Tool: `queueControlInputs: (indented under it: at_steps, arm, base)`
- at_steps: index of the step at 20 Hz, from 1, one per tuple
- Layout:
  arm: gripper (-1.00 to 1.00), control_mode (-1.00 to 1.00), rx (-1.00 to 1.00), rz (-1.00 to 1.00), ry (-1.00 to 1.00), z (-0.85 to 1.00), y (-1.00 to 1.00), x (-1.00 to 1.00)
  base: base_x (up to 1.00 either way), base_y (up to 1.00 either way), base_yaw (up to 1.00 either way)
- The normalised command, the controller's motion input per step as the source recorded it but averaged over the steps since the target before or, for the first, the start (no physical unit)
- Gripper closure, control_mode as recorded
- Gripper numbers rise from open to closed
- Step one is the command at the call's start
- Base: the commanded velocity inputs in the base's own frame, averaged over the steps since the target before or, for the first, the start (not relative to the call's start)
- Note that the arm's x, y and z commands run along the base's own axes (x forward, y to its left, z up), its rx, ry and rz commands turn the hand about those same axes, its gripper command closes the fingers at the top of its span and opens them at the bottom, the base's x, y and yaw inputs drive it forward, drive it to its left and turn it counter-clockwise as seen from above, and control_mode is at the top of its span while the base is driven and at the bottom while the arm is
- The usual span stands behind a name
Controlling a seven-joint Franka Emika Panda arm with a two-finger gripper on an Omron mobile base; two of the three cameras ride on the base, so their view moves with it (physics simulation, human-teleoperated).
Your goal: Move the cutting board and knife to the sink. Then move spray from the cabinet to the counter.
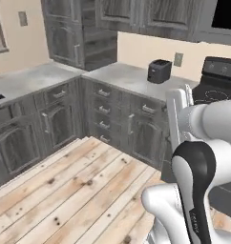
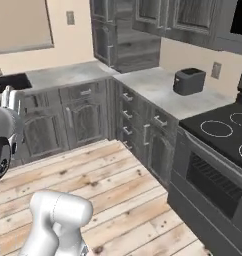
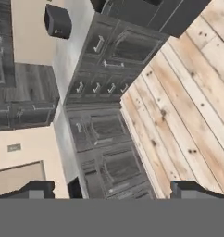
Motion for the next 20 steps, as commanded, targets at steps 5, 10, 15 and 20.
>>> queueControlInputs:
  at_steps: [5,10,15,20]
  arm:
    - [-1.00,1.00,0.00,0.00,0.00,0.00,0.00,0.00]
    - [-1.00,1.00,0.00,0.00,0.00,0.00,0.00,0.00]
    - [-1.00,1.00,0.00,0.00,0.00,0.00,0.00,0.00]
    - [-1.00,1.00,0.00,0.00,0.00,0.00,0.00,0.00]
  base:
    - [-0.20,0.20,-0.90]
    - [-0.46,0.11,-0.87]
    - [-0.44,-0.17,-0.60]
    - [-0.17,-0.97,-0.06]
